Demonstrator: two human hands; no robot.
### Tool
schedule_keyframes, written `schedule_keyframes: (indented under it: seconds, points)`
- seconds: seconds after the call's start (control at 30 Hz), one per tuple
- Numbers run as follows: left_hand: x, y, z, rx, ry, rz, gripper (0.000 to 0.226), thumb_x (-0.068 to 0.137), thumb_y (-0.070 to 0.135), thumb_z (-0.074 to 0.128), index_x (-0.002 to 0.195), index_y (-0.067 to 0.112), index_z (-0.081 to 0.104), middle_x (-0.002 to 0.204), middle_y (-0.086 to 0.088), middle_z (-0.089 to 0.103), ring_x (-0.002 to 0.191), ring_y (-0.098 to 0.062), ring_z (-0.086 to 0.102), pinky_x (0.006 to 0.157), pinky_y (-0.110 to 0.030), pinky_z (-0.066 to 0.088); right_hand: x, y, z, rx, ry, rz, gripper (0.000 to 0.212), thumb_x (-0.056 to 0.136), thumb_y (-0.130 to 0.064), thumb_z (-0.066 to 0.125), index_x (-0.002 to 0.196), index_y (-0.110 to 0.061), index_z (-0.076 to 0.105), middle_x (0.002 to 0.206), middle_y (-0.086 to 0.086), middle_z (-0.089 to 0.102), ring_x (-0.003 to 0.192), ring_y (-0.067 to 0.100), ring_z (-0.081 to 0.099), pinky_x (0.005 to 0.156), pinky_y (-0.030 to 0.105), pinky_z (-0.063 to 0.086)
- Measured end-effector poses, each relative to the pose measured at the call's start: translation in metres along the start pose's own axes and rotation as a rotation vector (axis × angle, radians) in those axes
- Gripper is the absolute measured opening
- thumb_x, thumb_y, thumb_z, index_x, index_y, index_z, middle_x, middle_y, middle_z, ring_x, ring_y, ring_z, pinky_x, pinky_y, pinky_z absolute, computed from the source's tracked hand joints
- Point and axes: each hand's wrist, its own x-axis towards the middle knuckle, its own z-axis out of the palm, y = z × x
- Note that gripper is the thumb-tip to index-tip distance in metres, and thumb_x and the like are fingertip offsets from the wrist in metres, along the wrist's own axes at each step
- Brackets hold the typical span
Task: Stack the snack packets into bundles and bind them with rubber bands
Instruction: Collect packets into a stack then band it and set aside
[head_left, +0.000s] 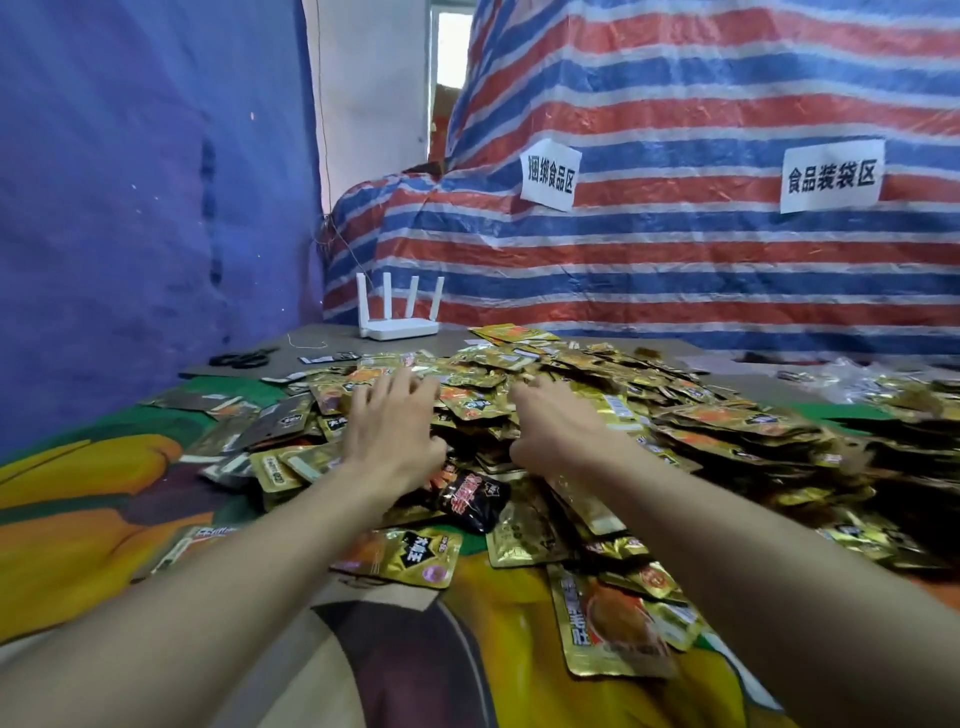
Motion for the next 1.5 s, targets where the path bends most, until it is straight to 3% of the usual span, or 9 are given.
schedule_keyframes:
  seconds: [0.13, 0.33, 0.53, 0.73, 0.87, 1.0, 1.23, 1.37, 1.5]
  points:
    - [0.014, 0.018, 0.025, 0.131, -0.029, 0.142, 0.059, 0.087, 0.024, 0.064, 0.143, 0.022, 0.043, 0.142, -0.004, 0.048, 0.132, -0.024, 0.044, 0.113, -0.041, 0.03, 0.018, 0.004, 0.022, -0.052, -0.111, 0.085, 0.059, 0.09, -0.021, 0.06, 0.143, -0.008, 0.035, 0.148, 0.015, 0.036, 0.142, 0.034, 0.028, 0.113, 0.048, 0.037]
    - [0.041, 0.035, 0.039, 0.083, -0.13, 0.031, 0.06, 0.089, 0.019, 0.067, 0.144, 0.026, 0.043, 0.143, 0.0, 0.05, 0.133, -0.028, 0.043, 0.108, -0.044, 0.035, 0.03, 0.011, 0.031, -0.121, 0.003, 0.128, 0.033, 0.092, -0.022, 0.062, 0.122, -0.01, 0.055, 0.142, 0.016, 0.038, 0.135, 0.036, 0.033, 0.107, 0.046, 0.038]
    - [0.046, 0.022, 0.034, 0.056, -0.094, 0.065, 0.054, 0.094, 0.008, 0.059, 0.139, 0.037, 0.057, 0.14, 0.004, 0.061, 0.133, -0.023, 0.051, 0.117, -0.046, 0.026, 0.023, 0.021, 0.011, -0.044, 0.206, 0.041, 0.007, 0.085, -0.004, 0.06, 0.087, -0.01, 0.063, 0.098, 0.006, 0.063, 0.101, 0.033, 0.06, 0.07, 0.036, 0.039]
    - [0.04, 0.008, 0.003, -0.081, 0.004, 0.106, 0.042, 0.099, 0.011, 0.052, 0.131, 0.036, 0.063, 0.13, 0.002, 0.067, 0.123, -0.024, 0.058, 0.111, -0.043, 0.03, 0.007, 0.025, -0.008, 0.238, 0.316, 0.069, 0.013, 0.093, -0.019, 0.066, 0.095, -0.015, 0.078, 0.085, 0.005, 0.071, 0.083, 0.029, 0.066, 0.069, 0.038, 0.054]
    - [0.031, 0.005, -0.014, -0.381, 0.141, 0.083, 0.021, 0.102, 0.01, 0.049, 0.119, 0.018, 0.06, 0.1, -0.007, 0.07, 0.092, -0.03, 0.065, 0.081, -0.043, 0.05, 0.001, 0.025, -0.02, 0.531, 0.505, 0.036, 0.016, 0.096, -0.02, 0.065, 0.104, -0.014, 0.077, 0.09, 0.007, 0.071, 0.08, 0.026, 0.065, 0.073, 0.043, 0.056]
    - [0.029, 0.003, -0.027, -0.732, 0.234, -0.075, 0.018, 0.1, 0.003, 0.052, 0.111, 0.016, 0.048, 0.084, -0.006, 0.06, 0.066, -0.019, 0.056, 0.052, -0.033, 0.042, -0.005, 0.022, -0.029, 0.838, 0.597, 0.005, 0.021, 0.097, -0.016, 0.066, 0.118, -0.015, 0.07, 0.108, 0.004, 0.069, 0.099, 0.022, 0.063, 0.091, 0.045, 0.054]
    - [0.013, -0.002, -0.038, -1.107, 0.43, -0.372, 0.019, 0.094, 0.014, 0.07, 0.09, 0.025, 0.055, 0.084, 0.01, 0.062, 0.075, -0.007, 0.059, 0.055, -0.022, 0.042, -0.019, 0.016, -0.032, 1.179, 0.799, 0.042, 0.024, 0.098, -0.012, 0.064, 0.119, -0.021, 0.06, 0.103, -0.011, 0.065, 0.09, 0.002, 0.066, 0.083, 0.032, 0.061]
    - [0.002, -0.001, -0.04, -1.4, 0.494, -0.547, 0.023, 0.092, 0.013, 0.071, 0.099, 0.024, 0.053, 0.089, 0.005, 0.066, 0.075, -0.008, 0.064, 0.051, -0.017, 0.045, -0.024, 0.01, -0.03, 1.419, 0.861, 0.102, 0.031, 0.095, -0.01, 0.069, 0.116, -0.025, 0.051, 0.109, -0.001, 0.065, 0.096, 0.013, 0.069, 0.079, 0.032, 0.061]
    - [-0.016, 0.0, -0.037, -1.551, 0.452, -0.509, 0.02, 0.091, 0.005, 0.071, 0.096, 0.022, 0.06, 0.08, 0.008, 0.076, 0.067, 0.0, 0.071, 0.053, -0.017, 0.052, -0.034, 0.0, -0.023, 1.505, 0.853, 0.142, 0.02, 0.093, -0.014, 0.071, 0.103, -0.024, 0.056, 0.102, 0.003, 0.067, 0.086, 0.011, 0.071, 0.07, 0.027, 0.063]
